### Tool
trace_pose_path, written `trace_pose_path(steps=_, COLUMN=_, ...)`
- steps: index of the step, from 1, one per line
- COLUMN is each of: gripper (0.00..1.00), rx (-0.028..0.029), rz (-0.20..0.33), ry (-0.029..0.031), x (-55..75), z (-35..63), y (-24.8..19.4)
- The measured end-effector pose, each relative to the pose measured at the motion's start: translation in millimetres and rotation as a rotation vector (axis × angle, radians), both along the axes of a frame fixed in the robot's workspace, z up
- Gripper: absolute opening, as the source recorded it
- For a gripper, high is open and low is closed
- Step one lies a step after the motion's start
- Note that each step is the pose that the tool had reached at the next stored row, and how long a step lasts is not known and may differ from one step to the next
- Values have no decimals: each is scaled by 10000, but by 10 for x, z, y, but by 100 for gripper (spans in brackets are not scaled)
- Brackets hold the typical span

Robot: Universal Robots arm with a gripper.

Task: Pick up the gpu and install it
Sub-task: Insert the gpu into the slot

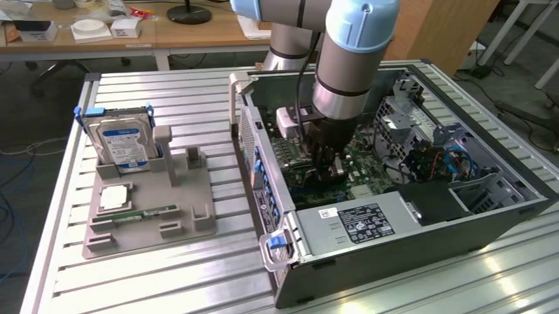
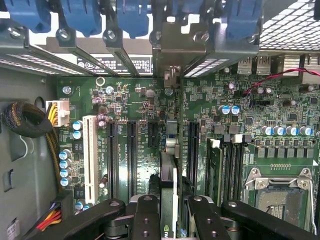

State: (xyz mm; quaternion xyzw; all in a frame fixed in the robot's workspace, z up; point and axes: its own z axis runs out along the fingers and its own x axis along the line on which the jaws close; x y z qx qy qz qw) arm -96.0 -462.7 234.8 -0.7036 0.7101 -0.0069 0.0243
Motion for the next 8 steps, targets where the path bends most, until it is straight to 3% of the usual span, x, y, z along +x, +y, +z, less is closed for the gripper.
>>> trace_pose_path(steps=8, gripper=26, rx=-2, rz=-1, ry=1, x=-3, z=-21, y=0)
